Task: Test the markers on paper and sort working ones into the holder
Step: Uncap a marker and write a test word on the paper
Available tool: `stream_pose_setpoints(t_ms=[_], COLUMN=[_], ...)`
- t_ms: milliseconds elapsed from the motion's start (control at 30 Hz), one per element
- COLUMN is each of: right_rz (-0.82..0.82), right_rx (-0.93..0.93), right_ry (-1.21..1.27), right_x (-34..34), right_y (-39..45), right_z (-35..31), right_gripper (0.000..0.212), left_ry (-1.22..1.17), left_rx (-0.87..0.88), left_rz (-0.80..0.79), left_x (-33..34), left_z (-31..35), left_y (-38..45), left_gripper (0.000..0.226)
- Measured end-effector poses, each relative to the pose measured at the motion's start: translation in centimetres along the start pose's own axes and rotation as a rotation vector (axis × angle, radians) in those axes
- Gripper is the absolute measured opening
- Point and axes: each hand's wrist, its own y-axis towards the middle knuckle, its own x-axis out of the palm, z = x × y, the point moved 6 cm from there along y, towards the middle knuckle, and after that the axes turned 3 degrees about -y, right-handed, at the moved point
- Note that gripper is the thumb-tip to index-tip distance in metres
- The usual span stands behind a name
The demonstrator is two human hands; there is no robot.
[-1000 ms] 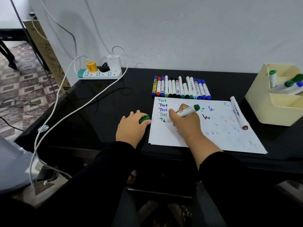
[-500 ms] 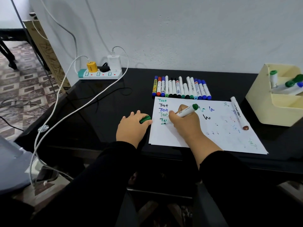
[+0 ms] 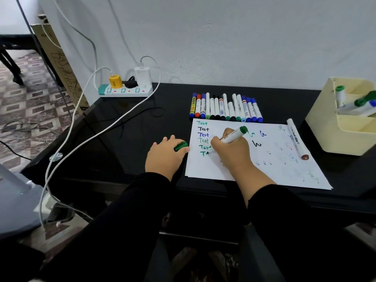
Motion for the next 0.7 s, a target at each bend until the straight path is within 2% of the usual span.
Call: stream_pose_setpoints(t_ms=[600, 700], right_rz=[0.049, 0.061], right_rx=[0.019, 0.008], right_ry=[0.082, 0.035], right_x=[-0.48, -0.5], right_y=[-0.3, -0.31], right_z=[0.13, 0.11], right_gripper=[0.037, 0.035], left_ry=[-0.003, -0.009], left_rx=[0.002, -0.001], left_rz=[0.001, 0.003], left_x=[0.03, -0.01], left_z=[-0.1, -0.17], left_y=[0.11, 0.09], left_gripper=[0.039, 0.039])
